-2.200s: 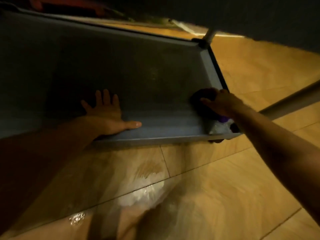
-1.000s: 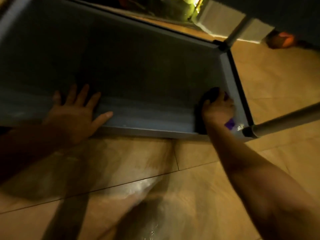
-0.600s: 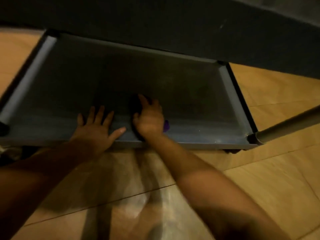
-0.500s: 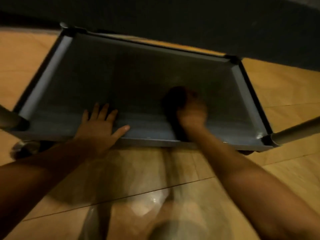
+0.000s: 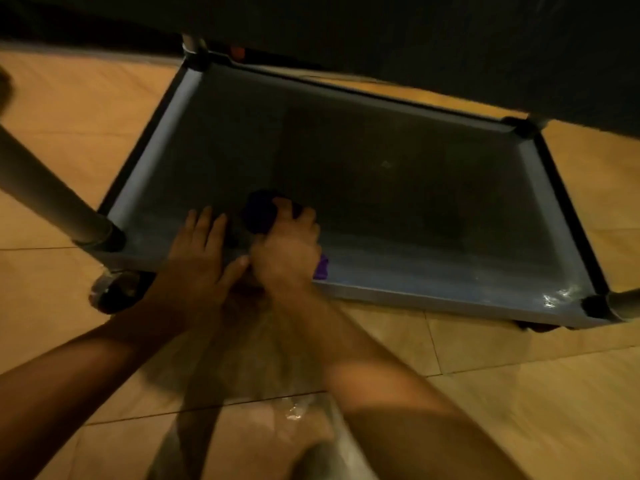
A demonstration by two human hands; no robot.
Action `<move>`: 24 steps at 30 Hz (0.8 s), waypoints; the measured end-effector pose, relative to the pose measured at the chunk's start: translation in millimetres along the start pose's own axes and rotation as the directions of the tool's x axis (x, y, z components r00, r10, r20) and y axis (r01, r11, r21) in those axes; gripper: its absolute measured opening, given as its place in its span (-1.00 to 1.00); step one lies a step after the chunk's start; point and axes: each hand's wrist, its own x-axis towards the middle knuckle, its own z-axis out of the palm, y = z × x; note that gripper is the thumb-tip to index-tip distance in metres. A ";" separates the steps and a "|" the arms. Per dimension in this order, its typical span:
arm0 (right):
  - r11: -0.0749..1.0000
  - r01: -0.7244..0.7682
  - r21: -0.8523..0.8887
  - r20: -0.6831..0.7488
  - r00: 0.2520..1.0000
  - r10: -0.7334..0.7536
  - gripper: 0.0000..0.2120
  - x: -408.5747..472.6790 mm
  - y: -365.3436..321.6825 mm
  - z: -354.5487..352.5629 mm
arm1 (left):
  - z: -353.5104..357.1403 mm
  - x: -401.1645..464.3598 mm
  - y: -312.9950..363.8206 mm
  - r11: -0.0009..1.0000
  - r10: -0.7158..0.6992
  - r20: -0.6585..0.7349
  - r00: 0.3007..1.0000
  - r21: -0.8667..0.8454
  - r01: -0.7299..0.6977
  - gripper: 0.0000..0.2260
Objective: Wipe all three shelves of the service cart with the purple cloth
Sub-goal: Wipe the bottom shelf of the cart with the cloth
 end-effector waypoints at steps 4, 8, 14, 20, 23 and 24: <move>0.989 0.076 -0.130 -0.088 0.992 -0.088 -0.39 15.5 74.9 -64.1 | -18.8 -30.8 -62.0 0.945 0.094 0.009 0.996 0.313 -0.092 -0.20; 0.945 -0.243 -0.218 -0.180 0.962 0.205 -0.39 0.7 123.4 -94.3 | -7.9 -53.1 -82.8 0.924 0.098 0.013 0.995 0.370 -0.096 -0.11; 0.965 -0.235 -0.117 -0.201 0.957 0.208 -0.43 -23.4 67.2 -35.4 | 1.6 -56.0 -79.8 0.934 0.112 -0.042 0.993 0.346 -0.091 -0.06; 0.994 -0.054 -0.093 -0.037 0.998 0.050 -0.53 -32.7 -52.2 38.5 | -7.2 -58.0 -76.1 0.930 0.108 0.024 0.994 0.350 -0.109 -0.03; 0.998 0.064 -0.026 -0.009 0.998 -0.065 -0.50 -22.6 -65.8 43.2 | -28.8 -59.0 -80.9 0.930 0.092 0.086 0.992 0.348 -0.116 -0.11; 0.996 0.090 0.009 0.007 0.996 -0.090 -0.45 -16.8 -57.6 36.7 | -35.0 -61.7 -84.6 0.925 0.087 0.095 0.992 0.361 -0.116 -0.11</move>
